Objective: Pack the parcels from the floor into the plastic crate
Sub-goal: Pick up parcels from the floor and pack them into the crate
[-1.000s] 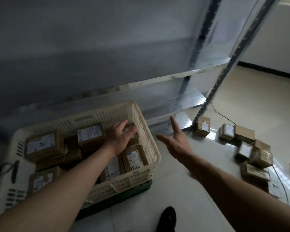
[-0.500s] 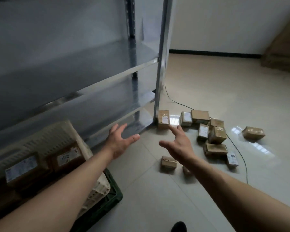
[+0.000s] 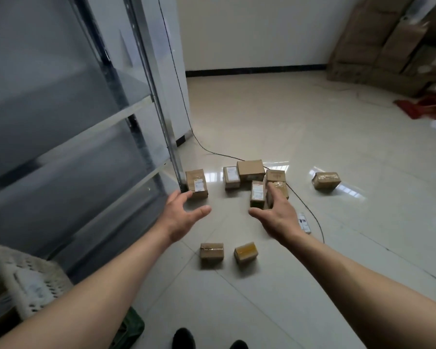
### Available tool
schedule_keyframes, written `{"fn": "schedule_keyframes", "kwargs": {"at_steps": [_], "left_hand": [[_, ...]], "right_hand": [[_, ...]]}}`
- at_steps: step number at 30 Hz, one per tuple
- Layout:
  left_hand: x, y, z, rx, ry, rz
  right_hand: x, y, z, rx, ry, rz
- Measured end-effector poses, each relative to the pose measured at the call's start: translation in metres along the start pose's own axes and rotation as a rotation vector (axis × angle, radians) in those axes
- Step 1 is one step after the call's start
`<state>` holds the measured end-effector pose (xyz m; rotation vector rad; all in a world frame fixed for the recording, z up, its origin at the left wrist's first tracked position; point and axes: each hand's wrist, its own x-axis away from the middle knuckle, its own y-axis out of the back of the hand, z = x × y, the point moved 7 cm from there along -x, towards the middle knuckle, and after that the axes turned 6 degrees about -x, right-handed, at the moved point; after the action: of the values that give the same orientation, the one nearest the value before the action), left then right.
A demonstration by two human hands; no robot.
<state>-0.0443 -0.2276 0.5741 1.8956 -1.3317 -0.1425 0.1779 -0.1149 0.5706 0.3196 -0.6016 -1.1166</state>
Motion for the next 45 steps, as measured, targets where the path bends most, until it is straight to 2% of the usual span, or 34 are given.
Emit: {"fn": "schedule_keyframes", "kwargs": {"at_steps": [5,12,17,22,25,29,34,39,45], "left_hand": [[-0.045,-0.023,-0.018,-0.025,-0.027,0.045],[-0.134,-0.053,-0.044,0.009,-0.048,0.197],[-0.190,-0.069,-0.068,0.131,-0.011,0.243],[-0.233,-0.084,-0.093,-0.001,-0.046,0.287],[-0.253,-0.097,-0.107,-0.003,-0.041,0.279],[-0.275,-0.122,-0.119,0.130,0.044,0.306],[-0.301,-0.156,-0.140,0.002,0.078,0.194],[-0.319,-0.201,-0.156,0.000,0.238,0.091],[-0.340,-0.284,-0.171,-0.038,0.398,0.099]], "right_hand": [[-0.025,0.018,-0.018,0.028,-0.047,-0.046],[-0.090,0.052,-0.027,0.064,-0.112,-0.115],[-0.132,0.081,-0.044,0.014,-0.274,-0.215],[-0.164,0.098,-0.056,0.042,-0.333,-0.233],[-0.188,0.108,-0.066,0.148,-0.325,-0.196],[-0.224,0.121,-0.090,0.182,-0.308,-0.134],[-0.284,0.140,-0.123,0.172,-0.285,-0.016],[-0.343,0.165,-0.158,0.259,-0.248,0.150],[-0.400,0.190,-0.222,0.381,-0.253,0.268]]}}
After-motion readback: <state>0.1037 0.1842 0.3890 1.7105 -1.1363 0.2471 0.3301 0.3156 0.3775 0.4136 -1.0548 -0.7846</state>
